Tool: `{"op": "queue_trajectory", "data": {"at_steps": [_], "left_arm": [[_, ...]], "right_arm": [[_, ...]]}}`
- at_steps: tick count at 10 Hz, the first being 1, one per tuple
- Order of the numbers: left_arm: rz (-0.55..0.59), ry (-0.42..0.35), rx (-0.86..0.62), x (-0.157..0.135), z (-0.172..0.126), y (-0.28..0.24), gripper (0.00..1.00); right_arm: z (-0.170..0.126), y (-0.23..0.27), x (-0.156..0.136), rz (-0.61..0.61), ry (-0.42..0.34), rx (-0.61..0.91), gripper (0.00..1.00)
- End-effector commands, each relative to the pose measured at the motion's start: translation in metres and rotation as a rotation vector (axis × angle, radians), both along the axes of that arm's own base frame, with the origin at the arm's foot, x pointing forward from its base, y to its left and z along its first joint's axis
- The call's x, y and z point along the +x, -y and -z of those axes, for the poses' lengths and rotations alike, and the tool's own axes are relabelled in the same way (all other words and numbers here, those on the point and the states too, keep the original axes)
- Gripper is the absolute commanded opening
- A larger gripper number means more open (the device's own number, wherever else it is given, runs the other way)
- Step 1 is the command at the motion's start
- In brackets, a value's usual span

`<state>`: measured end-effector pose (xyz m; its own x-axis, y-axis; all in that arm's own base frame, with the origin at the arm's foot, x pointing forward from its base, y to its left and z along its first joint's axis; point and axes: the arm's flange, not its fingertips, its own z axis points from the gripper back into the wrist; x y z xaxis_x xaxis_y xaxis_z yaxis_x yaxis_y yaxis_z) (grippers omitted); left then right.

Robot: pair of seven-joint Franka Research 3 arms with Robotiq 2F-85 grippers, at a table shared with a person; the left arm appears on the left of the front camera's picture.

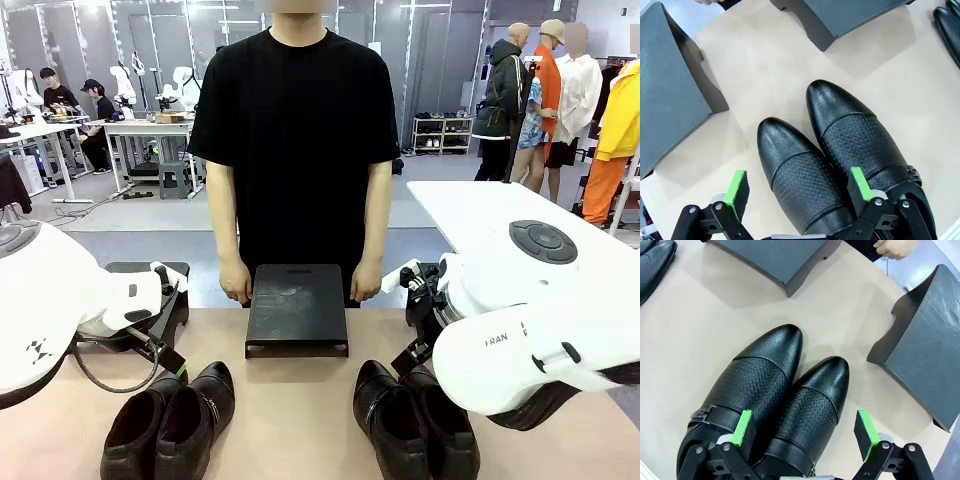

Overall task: Place the shoes on the stand as instructed by the person.
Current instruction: Pick up one pair of Shoes and place it on the Shoes Stand indicated by the person.

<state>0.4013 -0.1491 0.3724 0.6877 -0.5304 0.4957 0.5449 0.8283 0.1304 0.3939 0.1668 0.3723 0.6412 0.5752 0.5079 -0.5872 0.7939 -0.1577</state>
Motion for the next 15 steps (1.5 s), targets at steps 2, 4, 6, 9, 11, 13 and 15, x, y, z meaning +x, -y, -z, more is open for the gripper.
{"op": "queue_trajectory", "data": {"at_steps": [2, 4, 6, 9, 11, 13, 15], "left_arm": [[0.001, 0.0, 0.0, 0.0, 0.0, 0.0, 1.0], [0.001, 0.0, 0.0, 0.0, 0.0, 0.0, 1.0], [0.001, 0.0, 0.0, 0.0, 0.0, 0.0, 1.0], [0.001, 0.0, 0.0, 0.0, 0.0, 0.0, 1.0], [0.0, 0.0, 0.0, 0.0, 0.0, 0.0, 1.0], [-0.009, -0.007, 0.011, 0.012, -0.037, -0.009, 1.0], [0.055, -0.09, -0.132, 0.02, -0.084, -0.029, 1.0]], "right_arm": [[0.0, 0.0, 0.0, 0.0, 0.0, 0.0, 1.0], [0.0, 0.0, 0.0, 0.0, 0.0, 0.0, 1.0], [0.0, 0.0, 0.0, 0.0, 0.0, 0.0, 1.0], [0.0, 0.0, 0.0, 0.0, 0.0, 0.0, 1.0], [-0.017, -0.001, 0.003, -0.006, 0.006, -0.014, 1.0], [-0.065, 0.004, 0.01, 0.016, -0.047, 0.074, 1.0], [-0.106, 0.019, 0.014, 0.006, -0.111, 0.146, 1.0]]}}
